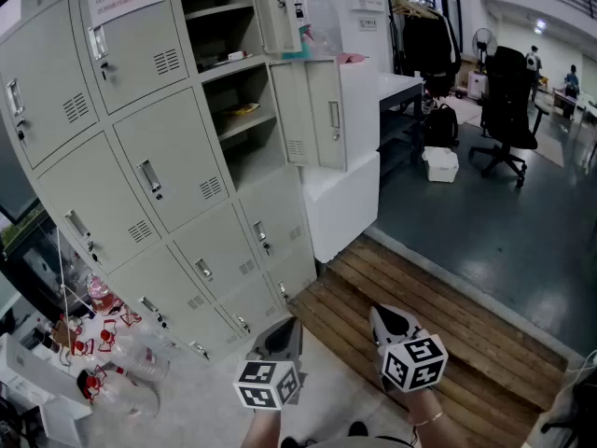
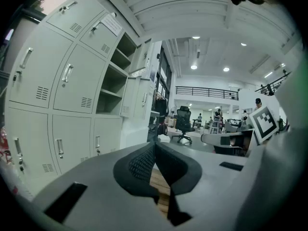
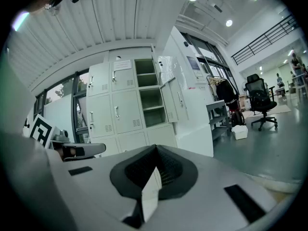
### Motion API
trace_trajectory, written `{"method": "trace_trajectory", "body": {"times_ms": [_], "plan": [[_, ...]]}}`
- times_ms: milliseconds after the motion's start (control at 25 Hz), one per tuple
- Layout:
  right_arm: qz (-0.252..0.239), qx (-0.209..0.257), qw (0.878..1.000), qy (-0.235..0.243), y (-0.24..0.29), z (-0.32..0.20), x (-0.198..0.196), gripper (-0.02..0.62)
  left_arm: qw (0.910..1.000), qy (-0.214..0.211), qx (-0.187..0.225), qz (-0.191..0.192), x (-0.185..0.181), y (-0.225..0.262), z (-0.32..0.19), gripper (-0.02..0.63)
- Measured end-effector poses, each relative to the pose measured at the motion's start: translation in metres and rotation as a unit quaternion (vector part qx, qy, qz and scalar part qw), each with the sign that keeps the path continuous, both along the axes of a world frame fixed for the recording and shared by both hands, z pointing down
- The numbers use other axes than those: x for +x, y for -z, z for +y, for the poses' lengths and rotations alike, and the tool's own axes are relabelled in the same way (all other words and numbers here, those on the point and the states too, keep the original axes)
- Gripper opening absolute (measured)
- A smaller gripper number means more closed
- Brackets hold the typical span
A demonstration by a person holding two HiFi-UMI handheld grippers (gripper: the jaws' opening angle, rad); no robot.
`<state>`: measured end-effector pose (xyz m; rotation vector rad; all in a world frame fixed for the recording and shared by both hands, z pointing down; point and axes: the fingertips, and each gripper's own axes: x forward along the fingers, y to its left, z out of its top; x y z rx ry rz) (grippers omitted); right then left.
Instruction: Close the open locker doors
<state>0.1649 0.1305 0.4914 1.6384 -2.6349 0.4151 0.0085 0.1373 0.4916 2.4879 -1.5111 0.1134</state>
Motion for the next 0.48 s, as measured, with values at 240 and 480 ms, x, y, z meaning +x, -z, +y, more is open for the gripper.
{"method": "trace_trajectory", "body": {"times_ms": [240, 480], "plan": [[-0.010, 0.004, 1.000, 0.024, 0.003, 0.000, 0.021, 0.002, 0.9999, 0.014, 0.000, -0.004, 0.024, 0.004, 0.001, 0.020], [-0.031, 0.012, 0.999, 0.038, 0.010, -0.011, 0.031, 0.005, 0.9994, 0.032, 0.003, -0.007, 0.026, 0.011, -0.001, 0.020]]}}
